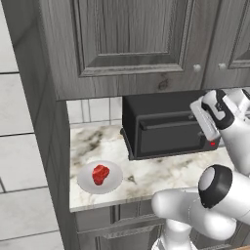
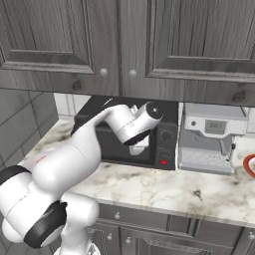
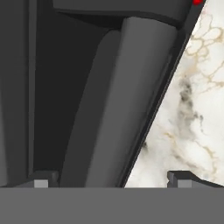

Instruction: Open the toaster oven door. Place the bread on the top rack in the toaster oven and place the steak on the bottom rack.

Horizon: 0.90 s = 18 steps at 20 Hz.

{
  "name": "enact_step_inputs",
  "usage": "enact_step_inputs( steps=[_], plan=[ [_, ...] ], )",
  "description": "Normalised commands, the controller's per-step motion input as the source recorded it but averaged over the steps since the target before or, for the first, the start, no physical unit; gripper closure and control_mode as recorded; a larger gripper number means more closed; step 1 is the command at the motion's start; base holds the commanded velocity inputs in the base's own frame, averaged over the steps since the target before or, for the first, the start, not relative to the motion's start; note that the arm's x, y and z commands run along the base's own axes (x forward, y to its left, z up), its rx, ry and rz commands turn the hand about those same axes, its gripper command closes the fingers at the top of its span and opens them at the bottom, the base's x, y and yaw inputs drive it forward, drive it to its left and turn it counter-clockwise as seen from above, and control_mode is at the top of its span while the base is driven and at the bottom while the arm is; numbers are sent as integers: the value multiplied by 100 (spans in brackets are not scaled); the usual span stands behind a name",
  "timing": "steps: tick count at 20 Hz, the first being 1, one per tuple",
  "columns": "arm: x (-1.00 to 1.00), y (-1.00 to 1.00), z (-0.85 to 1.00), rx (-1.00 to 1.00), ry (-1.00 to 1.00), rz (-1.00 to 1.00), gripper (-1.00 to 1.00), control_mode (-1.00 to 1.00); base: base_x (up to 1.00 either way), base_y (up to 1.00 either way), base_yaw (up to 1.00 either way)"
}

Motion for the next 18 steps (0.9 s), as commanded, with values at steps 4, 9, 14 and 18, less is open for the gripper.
enact_step_inputs(
  steps=[4,9,14,18],
  plan=[
    [31,28,-93,-2,9,8,-100,-100,0,0,0],
    [30,20,-92,2,20,1,-100,-100,0,0,0],
    [-6,14,-94,1,16,0,-100,-100,0,0,0],
    [-22,17,-94,0,4,0,-100,-100,0,0,0]
  ],
)
